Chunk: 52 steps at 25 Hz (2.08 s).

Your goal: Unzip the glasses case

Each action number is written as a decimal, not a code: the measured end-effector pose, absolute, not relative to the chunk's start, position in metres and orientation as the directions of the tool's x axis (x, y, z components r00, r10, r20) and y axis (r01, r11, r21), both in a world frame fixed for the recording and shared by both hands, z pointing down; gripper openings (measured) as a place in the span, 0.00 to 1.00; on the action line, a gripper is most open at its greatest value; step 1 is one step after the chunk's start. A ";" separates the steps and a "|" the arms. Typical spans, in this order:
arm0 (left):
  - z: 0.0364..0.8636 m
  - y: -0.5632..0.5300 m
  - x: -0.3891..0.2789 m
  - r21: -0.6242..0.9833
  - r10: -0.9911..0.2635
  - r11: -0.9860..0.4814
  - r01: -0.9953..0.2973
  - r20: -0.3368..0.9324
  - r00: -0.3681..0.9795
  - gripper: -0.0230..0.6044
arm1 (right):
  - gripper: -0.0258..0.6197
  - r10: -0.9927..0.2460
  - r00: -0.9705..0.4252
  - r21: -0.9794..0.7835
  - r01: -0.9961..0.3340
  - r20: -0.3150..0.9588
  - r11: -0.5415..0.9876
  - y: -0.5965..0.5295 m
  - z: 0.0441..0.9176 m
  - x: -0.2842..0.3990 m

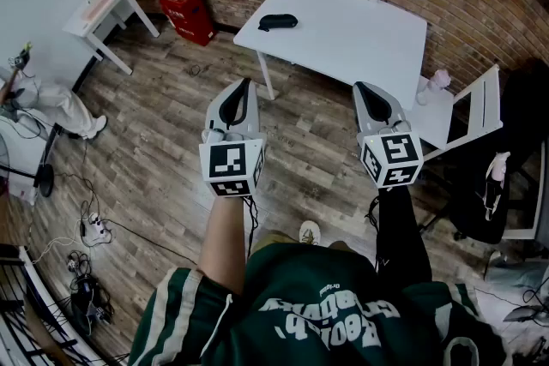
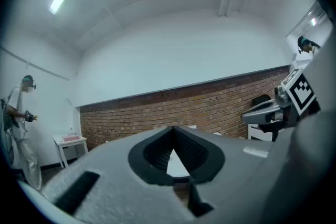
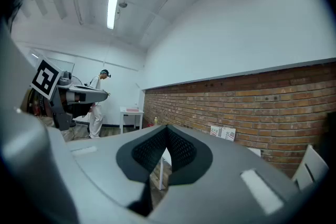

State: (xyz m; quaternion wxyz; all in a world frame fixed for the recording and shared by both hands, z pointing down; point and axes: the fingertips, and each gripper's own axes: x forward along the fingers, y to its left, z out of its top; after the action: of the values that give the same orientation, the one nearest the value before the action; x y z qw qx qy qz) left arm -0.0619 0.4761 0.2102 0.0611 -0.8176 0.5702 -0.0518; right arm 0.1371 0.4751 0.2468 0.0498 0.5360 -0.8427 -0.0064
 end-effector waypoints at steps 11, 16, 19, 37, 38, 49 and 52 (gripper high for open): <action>0.210 0.490 -0.064 -0.161 -0.938 -0.344 -0.925 0.017 0.346 0.05 | 0.06 -0.896 -0.436 0.054 -0.896 0.086 0.441 0.488 0.254 0.130; 0.209 0.494 -0.064 -0.159 -0.938 -0.344 -0.925 0.018 0.346 0.05 | 0.06 -0.903 -0.426 0.067 -0.901 0.061 0.429 0.489 0.253 0.131; 0.206 0.498 -0.062 -0.152 -0.935 -0.351 -0.924 0.012 0.354 0.08 | 0.07 -0.903 -0.426 0.065 -0.901 0.064 0.429 0.489 0.257 0.131; 0.216 0.437 -0.082 -0.122 -0.898 -0.435 -0.892 -0.013 0.440 0.29 | 0.31 -0.884 -0.458 0.013 -0.887 0.094 0.461 0.419 0.281 0.090; 0.218 0.426 -0.084 -0.118 -0.894 -0.443 -0.889 -0.012 0.447 0.29 | 0.31 -0.885 -0.454 0.014 -0.889 0.100 0.458 0.410 0.283 0.088; 0.231 0.283 -0.106 -0.103 -0.839 -0.542 -0.834 0.016 0.544 0.28 | 0.32 -0.903 -0.405 0.031 -0.910 0.145 0.413 0.279 0.286 0.048; 0.232 0.253 -0.117 -0.096 -0.829 -0.558 -0.824 0.019 0.559 0.28 | 0.32 -0.910 -0.386 0.034 -0.918 0.150 0.395 0.253 0.287 0.037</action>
State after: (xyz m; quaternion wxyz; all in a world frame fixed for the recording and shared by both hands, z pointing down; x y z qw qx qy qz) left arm -0.1170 0.2527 0.2320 0.0380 -0.8822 0.4684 -0.0309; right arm 0.0372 0.2528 0.2867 0.0724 0.5491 -0.8321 0.0272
